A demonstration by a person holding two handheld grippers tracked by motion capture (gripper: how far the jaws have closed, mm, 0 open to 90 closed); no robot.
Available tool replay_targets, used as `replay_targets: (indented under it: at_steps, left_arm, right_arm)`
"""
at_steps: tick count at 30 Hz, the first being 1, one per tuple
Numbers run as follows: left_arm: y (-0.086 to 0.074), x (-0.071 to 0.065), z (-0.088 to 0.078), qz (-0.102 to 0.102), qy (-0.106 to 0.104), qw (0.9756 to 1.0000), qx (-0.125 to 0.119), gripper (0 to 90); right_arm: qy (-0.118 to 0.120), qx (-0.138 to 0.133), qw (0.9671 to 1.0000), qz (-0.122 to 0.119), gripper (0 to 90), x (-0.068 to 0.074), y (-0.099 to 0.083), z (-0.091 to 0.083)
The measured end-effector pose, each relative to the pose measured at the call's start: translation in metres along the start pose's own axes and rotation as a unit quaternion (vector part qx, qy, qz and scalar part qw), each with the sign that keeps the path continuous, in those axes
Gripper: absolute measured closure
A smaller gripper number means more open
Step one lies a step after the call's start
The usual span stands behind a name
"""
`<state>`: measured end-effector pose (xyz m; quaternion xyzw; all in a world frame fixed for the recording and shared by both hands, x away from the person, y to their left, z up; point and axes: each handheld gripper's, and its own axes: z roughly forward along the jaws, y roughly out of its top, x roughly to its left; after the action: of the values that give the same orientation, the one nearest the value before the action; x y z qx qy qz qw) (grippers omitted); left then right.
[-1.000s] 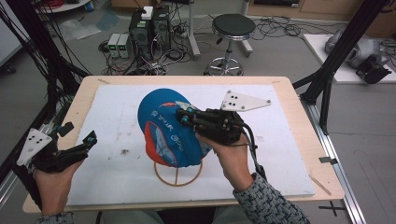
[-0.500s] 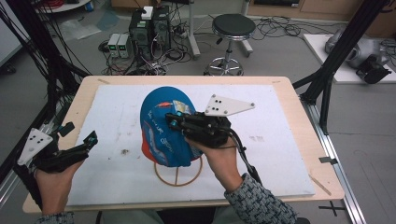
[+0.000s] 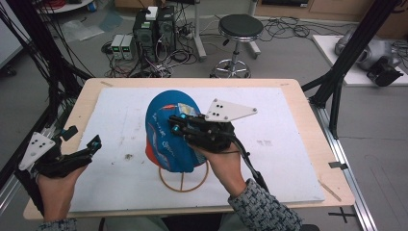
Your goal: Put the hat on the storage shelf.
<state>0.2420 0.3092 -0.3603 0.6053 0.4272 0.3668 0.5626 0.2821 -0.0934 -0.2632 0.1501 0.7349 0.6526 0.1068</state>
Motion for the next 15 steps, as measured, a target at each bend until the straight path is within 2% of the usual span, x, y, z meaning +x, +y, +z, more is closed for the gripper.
replay_targets:
  at_steps: [5,15]
  left_arm:
    - [0.0005,0.0002,-0.0007,0.0,0.001,1.0,-0.002,16.3]
    - [0.0002,0.0003,-0.0005,-0.001,0.0,1.0,-0.002,16.3]
  right_arm:
    - [-0.009,-0.003,0.9999,0.0,78.0,-0.0011,-0.0012,-0.002]
    - [-0.014,-0.008,0.9999,-0.006,74.3,0.0,-0.0019,-0.0037]
